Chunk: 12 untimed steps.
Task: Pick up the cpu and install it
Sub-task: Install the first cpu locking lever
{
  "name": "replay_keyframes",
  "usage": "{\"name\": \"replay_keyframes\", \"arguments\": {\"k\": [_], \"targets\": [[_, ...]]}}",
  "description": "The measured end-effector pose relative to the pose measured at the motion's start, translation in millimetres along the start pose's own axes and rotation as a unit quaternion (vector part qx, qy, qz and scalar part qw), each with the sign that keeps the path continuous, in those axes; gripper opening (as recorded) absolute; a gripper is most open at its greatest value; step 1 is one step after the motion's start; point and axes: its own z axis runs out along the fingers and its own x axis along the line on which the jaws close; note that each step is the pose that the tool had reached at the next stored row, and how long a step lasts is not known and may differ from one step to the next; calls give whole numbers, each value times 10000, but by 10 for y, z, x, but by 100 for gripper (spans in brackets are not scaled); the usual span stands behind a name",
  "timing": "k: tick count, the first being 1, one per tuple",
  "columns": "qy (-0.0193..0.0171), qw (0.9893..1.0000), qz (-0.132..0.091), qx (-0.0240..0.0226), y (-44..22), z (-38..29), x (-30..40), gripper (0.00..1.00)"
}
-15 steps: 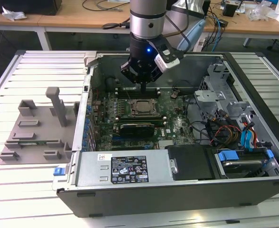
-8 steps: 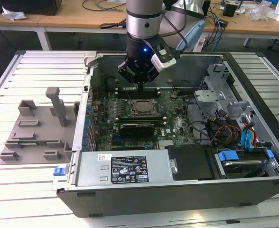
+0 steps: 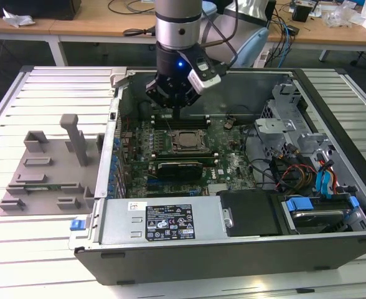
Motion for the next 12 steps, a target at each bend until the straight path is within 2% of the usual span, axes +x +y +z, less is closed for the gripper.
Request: {"name": "replay_keyframes", "arguments": {"k": [1, 12], "targets": [[0, 10000, 0, -1, 10, -1, 43, 11], [0, 10000, 0, 0, 71, -5, 323, 11]]}}
